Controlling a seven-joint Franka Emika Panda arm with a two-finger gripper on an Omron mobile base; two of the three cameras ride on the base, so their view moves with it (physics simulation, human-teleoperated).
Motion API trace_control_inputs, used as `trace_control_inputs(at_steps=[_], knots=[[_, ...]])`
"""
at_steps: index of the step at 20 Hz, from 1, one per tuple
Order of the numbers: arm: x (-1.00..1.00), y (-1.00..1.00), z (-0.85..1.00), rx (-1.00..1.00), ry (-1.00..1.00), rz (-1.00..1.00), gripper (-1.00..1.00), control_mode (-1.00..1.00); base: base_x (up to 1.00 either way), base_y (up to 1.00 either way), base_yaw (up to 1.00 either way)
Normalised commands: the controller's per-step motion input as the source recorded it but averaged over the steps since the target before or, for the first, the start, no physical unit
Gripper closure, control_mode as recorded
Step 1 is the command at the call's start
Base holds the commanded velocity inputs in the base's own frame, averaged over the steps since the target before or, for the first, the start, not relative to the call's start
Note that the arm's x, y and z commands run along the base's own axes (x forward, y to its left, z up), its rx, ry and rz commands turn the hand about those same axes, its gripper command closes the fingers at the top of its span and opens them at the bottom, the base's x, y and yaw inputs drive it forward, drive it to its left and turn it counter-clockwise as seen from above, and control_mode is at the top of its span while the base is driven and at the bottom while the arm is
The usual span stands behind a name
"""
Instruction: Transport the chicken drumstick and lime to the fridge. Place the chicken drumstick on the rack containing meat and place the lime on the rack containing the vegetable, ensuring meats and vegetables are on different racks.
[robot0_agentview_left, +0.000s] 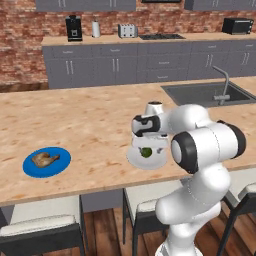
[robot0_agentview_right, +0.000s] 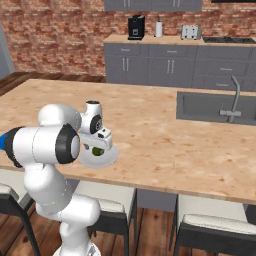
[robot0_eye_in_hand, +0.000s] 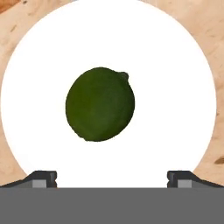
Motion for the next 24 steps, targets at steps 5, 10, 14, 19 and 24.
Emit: trace_control_inputs(at_steps=[5, 10, 14, 19, 24], knots=[[0.36, 0.0, -0.18, 0.01, 0.01, -0.01, -1.0, -1.0, 0.0, 0.0, 0.0], [0.27, 0.0, -0.33, 0.03, 0.02, 0.0, -1.0, -1.0, 0.0, 0.0, 0.0], [0.11, 0.0, -0.25, 0.04, 0.03, 0.0, -1.0, -1.0, 0.0, 0.0, 0.0], [-0.21, 0.0, -0.04, 0.07, 0.08, 0.0, -1.0, -1.0, 0.0, 0.0, 0.0], [-0.02, 0.0, -0.04, 0.04, 0.04, 0.0, -1.0, -1.0, 0.0, 0.0, 0.0]])
